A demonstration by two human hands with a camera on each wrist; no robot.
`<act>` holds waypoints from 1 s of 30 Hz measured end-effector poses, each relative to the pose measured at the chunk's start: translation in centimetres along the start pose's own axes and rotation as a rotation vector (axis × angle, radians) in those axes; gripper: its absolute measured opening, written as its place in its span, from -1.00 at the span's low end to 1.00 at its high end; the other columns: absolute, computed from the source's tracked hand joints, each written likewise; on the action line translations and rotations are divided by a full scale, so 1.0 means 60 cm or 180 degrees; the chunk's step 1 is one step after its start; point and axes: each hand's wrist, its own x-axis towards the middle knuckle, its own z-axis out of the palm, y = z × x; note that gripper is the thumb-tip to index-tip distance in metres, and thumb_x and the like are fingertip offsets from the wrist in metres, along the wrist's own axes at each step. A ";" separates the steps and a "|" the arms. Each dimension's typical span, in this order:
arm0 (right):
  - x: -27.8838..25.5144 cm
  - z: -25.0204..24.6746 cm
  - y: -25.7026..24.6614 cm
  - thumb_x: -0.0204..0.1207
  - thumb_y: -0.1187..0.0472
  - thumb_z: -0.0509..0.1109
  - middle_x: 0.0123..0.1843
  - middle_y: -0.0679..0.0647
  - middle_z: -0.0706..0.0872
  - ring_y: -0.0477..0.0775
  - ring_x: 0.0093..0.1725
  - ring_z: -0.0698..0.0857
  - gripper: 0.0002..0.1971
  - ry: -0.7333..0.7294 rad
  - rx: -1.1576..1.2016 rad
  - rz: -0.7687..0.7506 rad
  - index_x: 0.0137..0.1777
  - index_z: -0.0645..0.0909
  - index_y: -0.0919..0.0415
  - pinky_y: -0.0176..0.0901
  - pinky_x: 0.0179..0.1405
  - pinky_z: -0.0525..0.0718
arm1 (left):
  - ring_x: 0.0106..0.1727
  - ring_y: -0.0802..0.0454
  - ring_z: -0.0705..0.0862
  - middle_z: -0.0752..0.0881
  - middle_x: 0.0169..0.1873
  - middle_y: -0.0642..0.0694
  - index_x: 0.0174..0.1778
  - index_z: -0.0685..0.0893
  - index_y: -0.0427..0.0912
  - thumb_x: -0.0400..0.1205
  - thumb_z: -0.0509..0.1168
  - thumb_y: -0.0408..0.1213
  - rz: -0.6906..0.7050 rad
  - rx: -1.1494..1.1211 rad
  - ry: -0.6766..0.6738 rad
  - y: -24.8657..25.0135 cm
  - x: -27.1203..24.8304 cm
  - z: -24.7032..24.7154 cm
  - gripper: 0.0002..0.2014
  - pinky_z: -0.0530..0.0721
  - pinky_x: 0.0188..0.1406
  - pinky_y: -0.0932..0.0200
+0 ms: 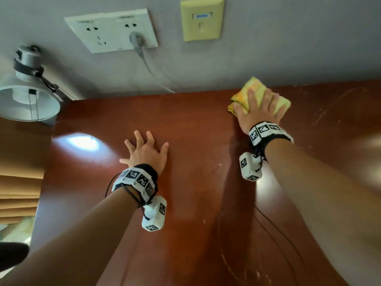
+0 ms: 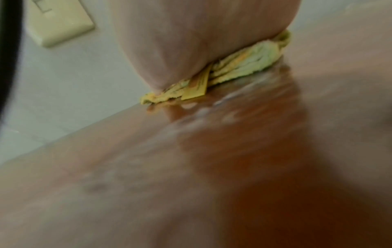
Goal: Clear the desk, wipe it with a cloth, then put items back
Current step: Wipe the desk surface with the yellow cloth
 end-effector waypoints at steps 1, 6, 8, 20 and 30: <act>0.003 -0.003 0.009 0.60 -0.47 -0.15 0.79 0.16 -0.29 0.27 0.74 -0.34 -0.25 0.0015 -0.0013 0.0061 0.75 -0.14 -0.27 0.44 0.63 -0.36 | 0.75 -0.27 -0.18 -0.18 0.76 0.04 0.76 0.02 0.09 0.71 0.00 0.31 0.0013 0.0036 -0.0024 -0.001 0.002 0.000 -0.27 0.09 0.53 -0.65; -0.047 0.043 -0.097 0.65 -0.37 -0.01 0.79 0.22 -0.24 0.32 0.75 -0.29 -0.30 0.0157 0.0177 -0.0277 0.76 -0.03 -0.24 0.50 0.61 -0.34 | 0.75 -0.30 -0.14 -0.17 0.76 0.05 0.76 0.02 0.10 0.69 0.04 0.32 0.0062 0.0208 -0.0124 -0.011 0.010 -0.006 -0.25 0.20 0.52 -0.62; -0.102 0.075 -0.172 0.66 -0.34 0.00 0.80 0.20 -0.25 0.32 0.75 -0.30 -0.31 0.0038 0.0081 -0.0839 0.75 -0.03 -0.24 0.48 0.60 -0.40 | 0.75 -0.29 -0.13 -0.16 0.76 0.05 0.75 0.01 0.09 0.70 0.03 0.31 0.0096 0.0271 -0.0106 -0.013 0.010 -0.004 -0.26 0.23 0.51 -0.61; -0.130 0.061 -0.090 0.62 -0.46 -0.15 0.80 0.09 -0.30 0.23 0.75 -0.33 -0.29 -0.0108 -0.0088 -0.0569 0.74 -0.15 -0.32 0.41 0.64 -0.38 | 0.75 -0.30 -0.16 -0.21 0.76 0.04 0.76 -0.06 0.14 0.72 0.04 0.27 0.0264 0.0327 -0.0283 -0.030 0.010 -0.014 -0.27 0.28 0.56 -0.51; -0.113 0.045 0.005 0.63 -0.42 -0.14 0.79 0.16 -0.30 0.26 0.74 -0.35 -0.29 -0.0008 -0.0024 0.0295 0.75 -0.18 -0.29 0.43 0.64 -0.35 | 0.75 -0.29 -0.18 -0.23 0.76 0.04 0.76 -0.10 0.15 0.69 0.07 0.30 0.0415 0.0386 -0.0332 -0.038 0.004 -0.013 -0.22 0.25 0.55 -0.55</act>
